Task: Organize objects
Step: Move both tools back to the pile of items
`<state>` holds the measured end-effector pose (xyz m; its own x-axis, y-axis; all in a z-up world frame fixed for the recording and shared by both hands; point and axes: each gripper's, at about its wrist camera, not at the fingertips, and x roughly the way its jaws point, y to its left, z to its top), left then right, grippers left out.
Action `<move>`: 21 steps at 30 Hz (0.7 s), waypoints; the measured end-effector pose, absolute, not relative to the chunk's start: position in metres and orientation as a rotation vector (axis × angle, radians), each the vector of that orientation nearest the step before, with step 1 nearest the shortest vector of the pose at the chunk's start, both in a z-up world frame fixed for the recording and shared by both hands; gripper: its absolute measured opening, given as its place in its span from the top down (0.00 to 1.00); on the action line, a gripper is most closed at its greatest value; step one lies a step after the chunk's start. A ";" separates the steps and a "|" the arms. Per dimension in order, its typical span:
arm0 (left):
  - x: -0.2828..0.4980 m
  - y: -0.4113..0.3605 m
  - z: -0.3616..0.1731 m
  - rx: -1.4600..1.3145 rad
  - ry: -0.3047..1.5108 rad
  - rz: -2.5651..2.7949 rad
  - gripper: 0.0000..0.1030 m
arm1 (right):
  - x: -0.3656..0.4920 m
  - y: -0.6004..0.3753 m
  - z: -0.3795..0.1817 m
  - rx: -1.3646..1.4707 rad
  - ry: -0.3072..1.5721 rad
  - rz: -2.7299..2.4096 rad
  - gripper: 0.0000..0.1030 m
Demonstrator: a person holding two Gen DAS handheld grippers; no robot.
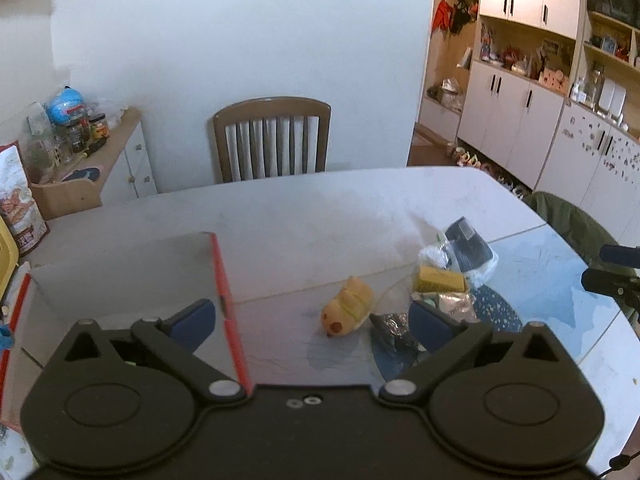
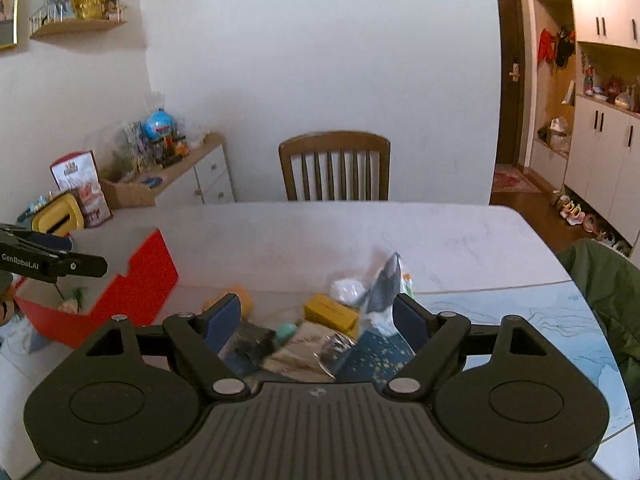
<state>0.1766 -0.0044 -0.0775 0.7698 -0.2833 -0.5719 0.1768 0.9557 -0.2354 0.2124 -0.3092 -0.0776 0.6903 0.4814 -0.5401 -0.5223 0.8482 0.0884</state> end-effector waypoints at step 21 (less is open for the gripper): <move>0.173 -0.075 -0.175 -0.034 0.860 -0.278 0.01 | 0.262 -0.302 -0.187 -0.220 0.831 0.677 0.20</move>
